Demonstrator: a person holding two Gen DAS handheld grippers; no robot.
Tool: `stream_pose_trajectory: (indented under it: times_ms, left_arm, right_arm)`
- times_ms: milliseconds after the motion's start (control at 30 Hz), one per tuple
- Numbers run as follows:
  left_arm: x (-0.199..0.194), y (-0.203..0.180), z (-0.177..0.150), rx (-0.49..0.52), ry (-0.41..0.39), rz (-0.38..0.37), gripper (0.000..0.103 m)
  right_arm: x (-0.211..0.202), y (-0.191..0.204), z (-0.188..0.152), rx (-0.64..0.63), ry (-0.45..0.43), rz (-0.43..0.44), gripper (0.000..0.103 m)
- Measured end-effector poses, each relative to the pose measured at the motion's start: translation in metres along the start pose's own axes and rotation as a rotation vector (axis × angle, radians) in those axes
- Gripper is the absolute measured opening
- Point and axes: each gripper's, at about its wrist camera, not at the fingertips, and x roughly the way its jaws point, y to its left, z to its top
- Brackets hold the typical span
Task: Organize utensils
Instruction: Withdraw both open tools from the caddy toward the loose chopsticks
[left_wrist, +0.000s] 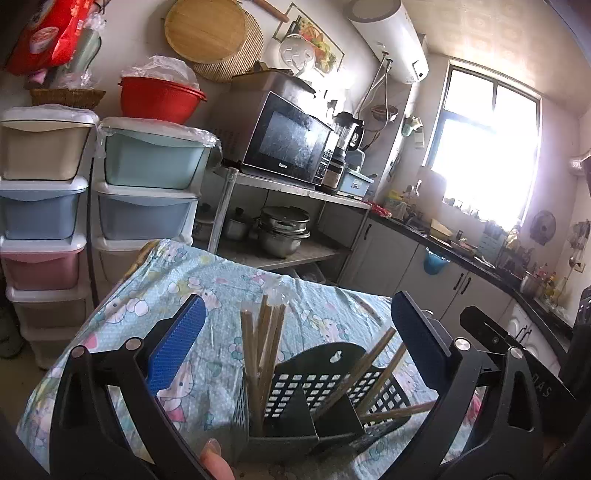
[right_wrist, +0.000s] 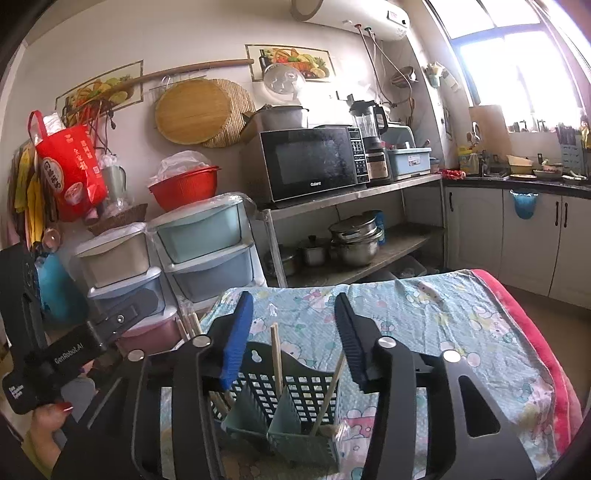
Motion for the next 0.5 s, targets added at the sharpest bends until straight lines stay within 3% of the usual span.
stream_pose_trajectory:
  times_ms: [233, 500]
  left_arm:
    - [-0.016, 0.001, -0.004, -0.013, 0.002, 0.006, 0.092]
    - [-0.033, 0.007, -0.012, -0.026, 0.007, 0.018, 0.092]
  right_arm:
    - [-0.016, 0.004, -0.005, -0.024, -0.008, -0.005, 0.057]
    - [-0.032, 0.004, -0.016, -0.016, 0.006, 0.002, 0.061]
